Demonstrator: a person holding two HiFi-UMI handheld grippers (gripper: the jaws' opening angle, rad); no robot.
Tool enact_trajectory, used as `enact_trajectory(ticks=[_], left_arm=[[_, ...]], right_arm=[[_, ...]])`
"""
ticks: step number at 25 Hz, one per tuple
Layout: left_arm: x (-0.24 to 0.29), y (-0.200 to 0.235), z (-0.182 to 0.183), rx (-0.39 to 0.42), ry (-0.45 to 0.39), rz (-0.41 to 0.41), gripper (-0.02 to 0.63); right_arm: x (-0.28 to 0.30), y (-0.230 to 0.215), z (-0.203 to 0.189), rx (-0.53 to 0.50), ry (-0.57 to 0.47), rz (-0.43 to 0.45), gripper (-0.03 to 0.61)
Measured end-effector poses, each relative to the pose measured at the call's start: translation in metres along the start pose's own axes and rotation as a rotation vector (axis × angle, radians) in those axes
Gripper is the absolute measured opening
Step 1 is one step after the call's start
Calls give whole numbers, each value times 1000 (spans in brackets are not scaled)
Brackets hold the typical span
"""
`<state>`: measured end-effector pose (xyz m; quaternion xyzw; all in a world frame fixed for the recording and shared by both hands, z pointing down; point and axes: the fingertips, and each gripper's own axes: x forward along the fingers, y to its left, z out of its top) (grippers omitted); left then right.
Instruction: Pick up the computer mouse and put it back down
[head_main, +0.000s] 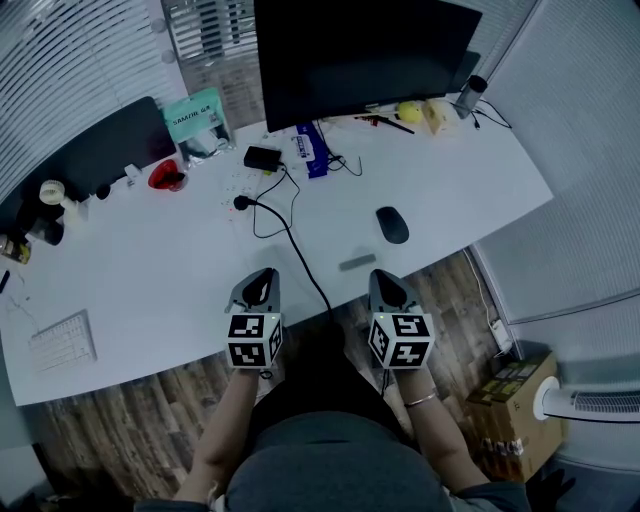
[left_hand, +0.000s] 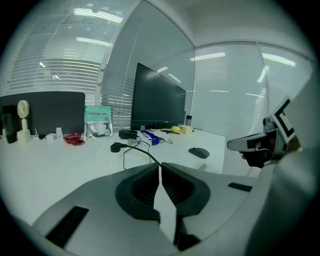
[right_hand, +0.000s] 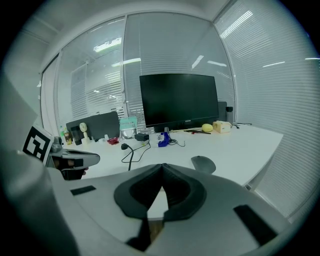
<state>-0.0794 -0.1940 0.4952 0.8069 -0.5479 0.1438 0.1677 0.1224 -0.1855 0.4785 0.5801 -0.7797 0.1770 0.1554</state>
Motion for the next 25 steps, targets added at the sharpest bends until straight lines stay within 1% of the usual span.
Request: enact_trajectory(ticks=[14,25], left_arm=[[-16,-1,1,1,-21,13,31],[-22,-6,-4,-7,-22,1,32]], right_arm=[[-12,13,1,-6,-32,26,2],[-19,13,-4,5,-32,19,0]])
